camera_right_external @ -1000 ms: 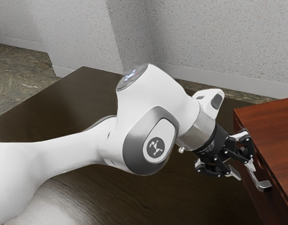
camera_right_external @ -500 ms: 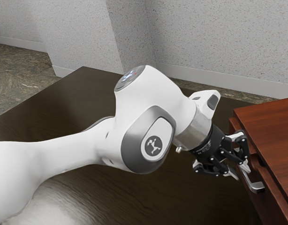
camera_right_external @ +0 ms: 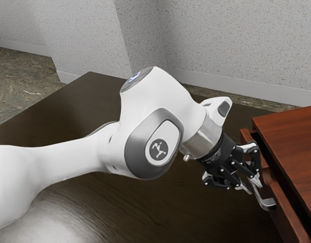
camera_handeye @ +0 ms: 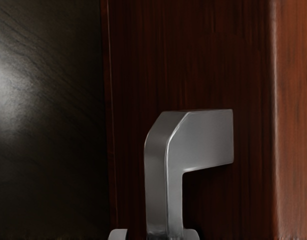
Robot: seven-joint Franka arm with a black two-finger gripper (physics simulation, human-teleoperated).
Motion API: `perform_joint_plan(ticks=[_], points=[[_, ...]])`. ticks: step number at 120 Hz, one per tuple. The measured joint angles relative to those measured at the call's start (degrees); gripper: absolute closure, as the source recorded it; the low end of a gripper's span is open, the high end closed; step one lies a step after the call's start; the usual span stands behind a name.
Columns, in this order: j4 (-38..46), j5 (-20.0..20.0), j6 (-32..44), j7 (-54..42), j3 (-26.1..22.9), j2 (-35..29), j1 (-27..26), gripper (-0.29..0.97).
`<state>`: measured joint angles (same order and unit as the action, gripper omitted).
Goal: Pull the drawer handle with one arm to open the drawer
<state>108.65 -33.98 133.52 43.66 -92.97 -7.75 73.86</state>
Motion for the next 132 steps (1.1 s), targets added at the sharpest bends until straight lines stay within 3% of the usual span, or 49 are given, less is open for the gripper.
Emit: perform_joint_plan(ticks=[132], points=[[-3.5,6.3,-11.8,1.0,1.3,2.4,-0.4,0.66]])
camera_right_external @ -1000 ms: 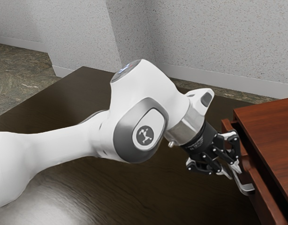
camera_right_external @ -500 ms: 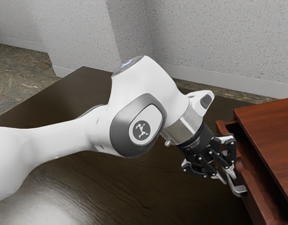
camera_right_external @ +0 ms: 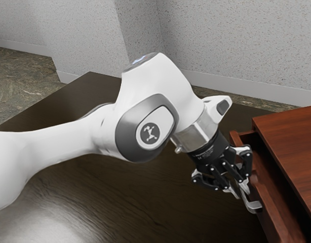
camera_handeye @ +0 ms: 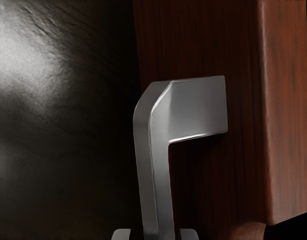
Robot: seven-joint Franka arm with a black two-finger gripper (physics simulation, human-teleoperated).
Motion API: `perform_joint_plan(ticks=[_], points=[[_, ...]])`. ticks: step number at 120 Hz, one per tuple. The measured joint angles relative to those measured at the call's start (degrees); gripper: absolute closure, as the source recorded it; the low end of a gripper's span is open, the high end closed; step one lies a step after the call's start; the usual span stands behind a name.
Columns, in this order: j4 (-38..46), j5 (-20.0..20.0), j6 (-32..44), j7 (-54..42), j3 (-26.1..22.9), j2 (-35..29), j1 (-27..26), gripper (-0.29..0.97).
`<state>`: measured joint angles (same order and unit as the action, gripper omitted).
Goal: Pull the drawer handle with one arm to open the drawer
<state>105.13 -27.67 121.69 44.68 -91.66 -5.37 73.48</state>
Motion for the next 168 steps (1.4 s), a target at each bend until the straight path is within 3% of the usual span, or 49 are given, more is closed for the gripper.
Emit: perform_joint_plan(ticks=[45,168], points=[[-1.7,4.2,-4.3,1.5,1.2,0.2,0.1,0.66],[-5.8,6.3,-13.1,3.3,1.7,-1.2,-0.2,0.68]])
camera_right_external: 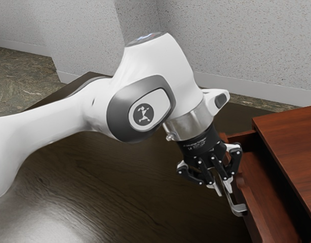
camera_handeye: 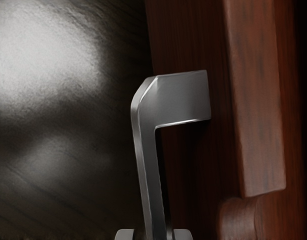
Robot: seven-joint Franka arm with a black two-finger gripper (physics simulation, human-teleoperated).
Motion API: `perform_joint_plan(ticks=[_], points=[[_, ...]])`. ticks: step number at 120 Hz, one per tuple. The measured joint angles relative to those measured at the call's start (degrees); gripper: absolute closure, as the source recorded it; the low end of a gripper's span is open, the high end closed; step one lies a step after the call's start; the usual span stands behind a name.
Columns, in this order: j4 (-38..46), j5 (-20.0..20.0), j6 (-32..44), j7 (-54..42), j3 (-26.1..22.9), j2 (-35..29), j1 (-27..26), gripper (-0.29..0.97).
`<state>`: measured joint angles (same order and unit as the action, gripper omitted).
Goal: Pull the drawer handle with one arm to open the drawer
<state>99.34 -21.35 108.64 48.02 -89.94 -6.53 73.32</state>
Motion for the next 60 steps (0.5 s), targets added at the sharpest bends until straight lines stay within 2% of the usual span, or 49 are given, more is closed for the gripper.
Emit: perform_joint_plan(ticks=[24,60], points=[[0.0,0.0,-1.2,0.0,1.9,0.0,0.2,0.68],[0.0,0.0,-2.9,0.0,2.0,-0.4,0.1,0.68]])
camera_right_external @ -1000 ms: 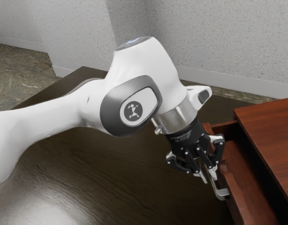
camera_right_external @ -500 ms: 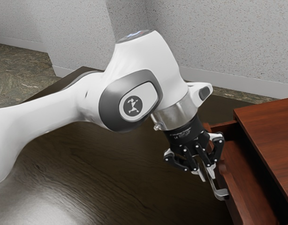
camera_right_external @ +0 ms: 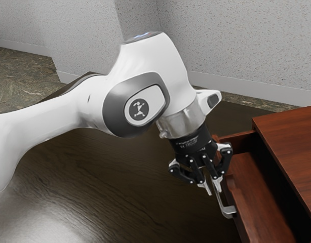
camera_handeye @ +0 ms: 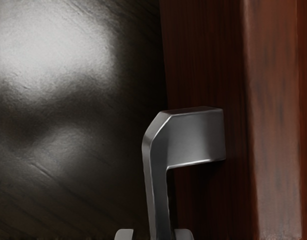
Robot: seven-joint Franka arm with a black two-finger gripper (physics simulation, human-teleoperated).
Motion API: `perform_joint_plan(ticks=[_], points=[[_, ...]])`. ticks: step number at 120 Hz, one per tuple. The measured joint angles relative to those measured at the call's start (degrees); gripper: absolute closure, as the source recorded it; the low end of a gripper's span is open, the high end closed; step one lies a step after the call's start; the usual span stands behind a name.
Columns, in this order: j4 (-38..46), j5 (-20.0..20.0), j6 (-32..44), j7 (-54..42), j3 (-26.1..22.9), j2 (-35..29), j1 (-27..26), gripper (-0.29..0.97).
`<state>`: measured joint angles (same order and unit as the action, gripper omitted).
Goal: Pull the drawer handle with one arm to open the drawer
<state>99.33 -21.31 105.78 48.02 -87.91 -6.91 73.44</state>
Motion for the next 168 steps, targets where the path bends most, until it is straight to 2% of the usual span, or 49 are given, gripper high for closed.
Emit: perform_joint_plan(ticks=[60,104,120,128,135,144,168], points=[[-0.8,-0.1,-3.4,0.0,0.0,-1.0,-0.2,0.68],[-2.2,0.0,-6.5,-0.1,2.2,-1.0,-0.3,0.69],[-10.1,1.6,-10.9,0.0,3.8,-1.7,-0.2,0.68],[-19.7,5.5,-16.4,0.0,4.4,-1.8,-0.2,0.56],[-27.1,9.3,-21.9,0.0,5.8,-1.8,-0.4,0.43],[-30.4,12.2,-27.5,-0.1,9.3,-1.7,-0.4,0.30],[-31.2,15.0,-36.9,-1.7,28.8,-1.8,-0.3,0.12]])
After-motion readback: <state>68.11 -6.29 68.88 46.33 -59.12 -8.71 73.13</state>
